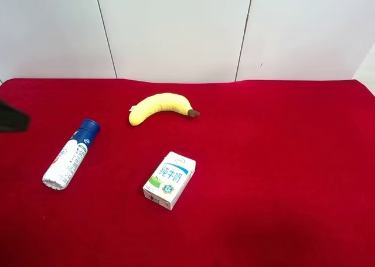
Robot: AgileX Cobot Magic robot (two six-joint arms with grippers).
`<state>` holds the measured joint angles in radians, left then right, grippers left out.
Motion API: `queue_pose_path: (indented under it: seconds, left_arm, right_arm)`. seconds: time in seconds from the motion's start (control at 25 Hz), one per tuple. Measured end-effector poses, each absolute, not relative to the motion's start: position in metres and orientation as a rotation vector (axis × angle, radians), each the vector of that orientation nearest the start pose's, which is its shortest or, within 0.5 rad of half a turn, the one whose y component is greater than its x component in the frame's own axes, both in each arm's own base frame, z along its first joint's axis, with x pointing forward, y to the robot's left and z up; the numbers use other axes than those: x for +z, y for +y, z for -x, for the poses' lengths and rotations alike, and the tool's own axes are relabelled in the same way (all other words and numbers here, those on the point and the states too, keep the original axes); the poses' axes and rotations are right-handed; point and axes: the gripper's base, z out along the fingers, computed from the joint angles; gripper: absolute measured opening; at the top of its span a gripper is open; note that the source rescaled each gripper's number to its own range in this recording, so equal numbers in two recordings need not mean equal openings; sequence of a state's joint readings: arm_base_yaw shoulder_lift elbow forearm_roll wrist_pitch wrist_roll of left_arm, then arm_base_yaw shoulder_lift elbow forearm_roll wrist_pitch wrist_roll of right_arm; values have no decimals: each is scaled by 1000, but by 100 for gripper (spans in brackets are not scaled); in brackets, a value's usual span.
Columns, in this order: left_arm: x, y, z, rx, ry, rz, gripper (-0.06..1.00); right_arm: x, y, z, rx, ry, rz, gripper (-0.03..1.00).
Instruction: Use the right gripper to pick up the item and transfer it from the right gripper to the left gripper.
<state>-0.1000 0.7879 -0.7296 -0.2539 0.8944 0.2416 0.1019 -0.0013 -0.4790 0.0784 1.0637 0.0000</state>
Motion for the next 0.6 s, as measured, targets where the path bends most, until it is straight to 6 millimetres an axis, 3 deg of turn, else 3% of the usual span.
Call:
queue_pose_path:
  seconds: [0.28,0.6]
  left_arm:
    - [324,-26,-63,-249,2378,-391,100]
    - [309,-12,-20,-114,2292,-309,100]
  right_arm:
    - [271,6,4,157,2065,108,96]
    - [271,6,4,157,2065,108,96]
